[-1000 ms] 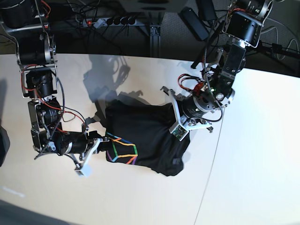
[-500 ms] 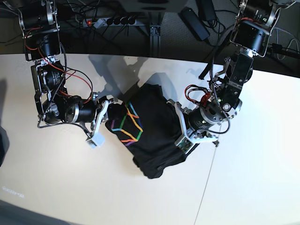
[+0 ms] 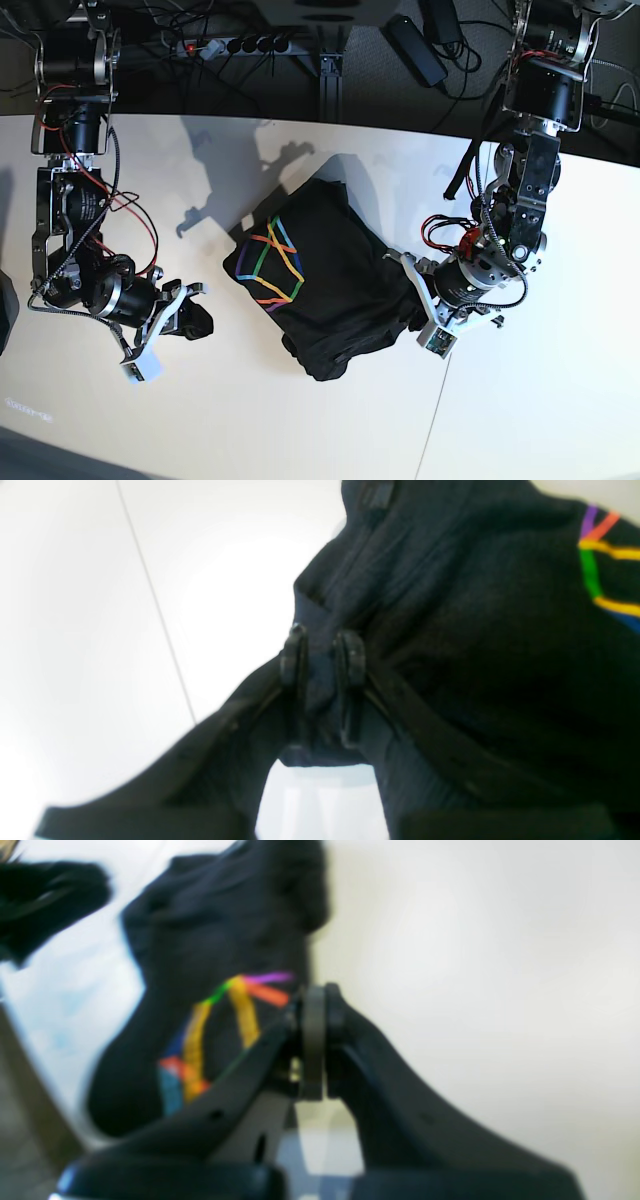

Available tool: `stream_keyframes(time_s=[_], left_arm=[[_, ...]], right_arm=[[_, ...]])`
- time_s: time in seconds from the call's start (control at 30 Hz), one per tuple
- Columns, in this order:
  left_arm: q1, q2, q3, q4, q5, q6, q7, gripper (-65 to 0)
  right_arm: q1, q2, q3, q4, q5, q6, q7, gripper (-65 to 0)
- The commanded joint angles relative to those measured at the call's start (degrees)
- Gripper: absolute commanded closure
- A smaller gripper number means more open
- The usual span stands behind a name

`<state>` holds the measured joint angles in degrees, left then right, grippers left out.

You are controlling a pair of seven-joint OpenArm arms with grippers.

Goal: Fold the T-shirt properly
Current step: 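Lower the bundle onto the table and open both grippers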

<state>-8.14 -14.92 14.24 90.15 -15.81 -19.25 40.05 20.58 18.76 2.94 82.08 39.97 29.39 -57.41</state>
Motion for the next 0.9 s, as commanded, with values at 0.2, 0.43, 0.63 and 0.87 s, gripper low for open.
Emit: stream_keyframes(time_s=[0.2,0.43,0.63,0.87], left_arm=[[-0.9,-0.1,-1.1,0.9,-1.1,0.8,-0.6,-10.3],[0.7,0.0,-1.1,0.9,-1.1,0.8,-0.8,-10.3],[2.1,-0.2,-1.1,0.9,1.6,0.9,-0.8,-10.3],[3.7,-0.2,-3.5,0.9,1.6,0.8,-1.3,-10.3]], right_arm=[[5.6,0.6,0.4,-7.2,-6.2,4.9,6.2,0.0],[7.0,0.4,0.4,-13.1,-6.6,4.9,6.7,0.0],[6.0,0.1,0.3,-15.0,-3.9,4.9,6.2,0.0],[1.6,0.1,0.3,-14.9,3.6,4.9,4.4,0.0]])
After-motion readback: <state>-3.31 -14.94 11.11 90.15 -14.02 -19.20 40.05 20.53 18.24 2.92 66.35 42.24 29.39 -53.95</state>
